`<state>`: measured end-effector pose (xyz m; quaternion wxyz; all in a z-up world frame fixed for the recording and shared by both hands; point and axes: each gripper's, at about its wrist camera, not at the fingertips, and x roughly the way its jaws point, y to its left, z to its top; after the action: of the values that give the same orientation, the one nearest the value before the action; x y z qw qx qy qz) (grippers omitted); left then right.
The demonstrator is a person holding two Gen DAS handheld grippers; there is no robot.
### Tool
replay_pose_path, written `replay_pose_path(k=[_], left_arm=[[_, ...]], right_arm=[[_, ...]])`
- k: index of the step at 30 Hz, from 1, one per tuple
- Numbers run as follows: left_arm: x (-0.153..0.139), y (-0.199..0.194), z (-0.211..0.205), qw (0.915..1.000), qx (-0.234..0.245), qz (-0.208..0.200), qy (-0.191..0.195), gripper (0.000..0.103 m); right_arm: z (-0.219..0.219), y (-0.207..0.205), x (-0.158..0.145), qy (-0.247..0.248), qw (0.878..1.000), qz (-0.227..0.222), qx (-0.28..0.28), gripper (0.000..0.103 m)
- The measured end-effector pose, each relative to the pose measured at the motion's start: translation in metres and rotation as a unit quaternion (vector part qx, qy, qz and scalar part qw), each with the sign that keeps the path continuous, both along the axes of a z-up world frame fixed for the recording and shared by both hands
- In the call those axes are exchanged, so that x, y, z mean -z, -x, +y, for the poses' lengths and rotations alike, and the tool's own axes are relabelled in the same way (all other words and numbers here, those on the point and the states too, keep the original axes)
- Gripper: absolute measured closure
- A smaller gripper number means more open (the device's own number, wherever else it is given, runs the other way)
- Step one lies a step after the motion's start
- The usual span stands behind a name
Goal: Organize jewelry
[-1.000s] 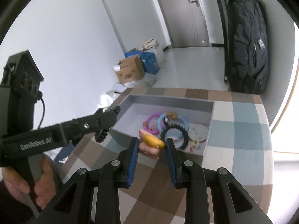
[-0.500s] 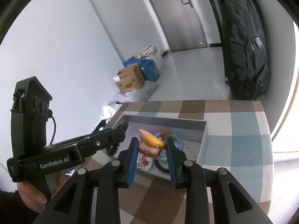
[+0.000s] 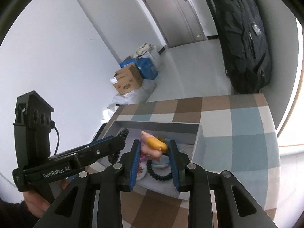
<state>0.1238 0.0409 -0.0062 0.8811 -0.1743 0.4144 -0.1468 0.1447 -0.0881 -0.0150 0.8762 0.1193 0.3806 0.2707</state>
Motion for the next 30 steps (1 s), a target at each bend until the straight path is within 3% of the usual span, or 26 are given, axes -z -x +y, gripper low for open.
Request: replay_pose_path(k=[9,12,13,15,17,20,23,30], left_arm=[[0.001,-0.003,0.002,0.9998,-0.002,-0.002,0.019,0.064],[0.0,-0.002,0.004,0.9992,-0.005,-0.001,0.039,0.053],[-0.001,-0.003,0.004,0.9993,-0.01,-0.002,0.037,0.043],[-0.003,-0.001,0.006,0.9992,-0.019,-0.007,0.036,0.03],[-0.005,0.0,0.007,0.9989,-0.021,-0.014,0.039,0.028],[-0.005,-0.001,0.004,0.9995,-0.023,-0.011,0.02,0.028],[-0.004,0.0,0.002,0.9995,-0.028,-0.012,0.006,0.028],[-0.008,0.005,-0.002,0.9976,-0.045,-0.026,-0.046,0.028]], right_arm=[[-0.005,-0.005,0.003,-0.024,1.0,0.017,-0.001,0.075],[-0.008,-0.005,0.0,-0.035,0.999,0.012,0.003,0.072],[-0.01,-0.004,-0.002,-0.04,0.999,0.005,0.008,0.071],[-0.013,-0.004,-0.004,-0.044,0.999,0.001,0.014,0.057],[-0.018,-0.003,-0.005,-0.047,0.998,-0.005,0.028,0.043],[-0.023,-0.003,-0.007,-0.05,0.998,-0.009,0.039,0.035],[-0.025,-0.001,-0.008,-0.046,0.998,-0.014,0.05,0.014],[-0.021,0.003,-0.011,-0.027,0.998,-0.027,0.046,0.001]])
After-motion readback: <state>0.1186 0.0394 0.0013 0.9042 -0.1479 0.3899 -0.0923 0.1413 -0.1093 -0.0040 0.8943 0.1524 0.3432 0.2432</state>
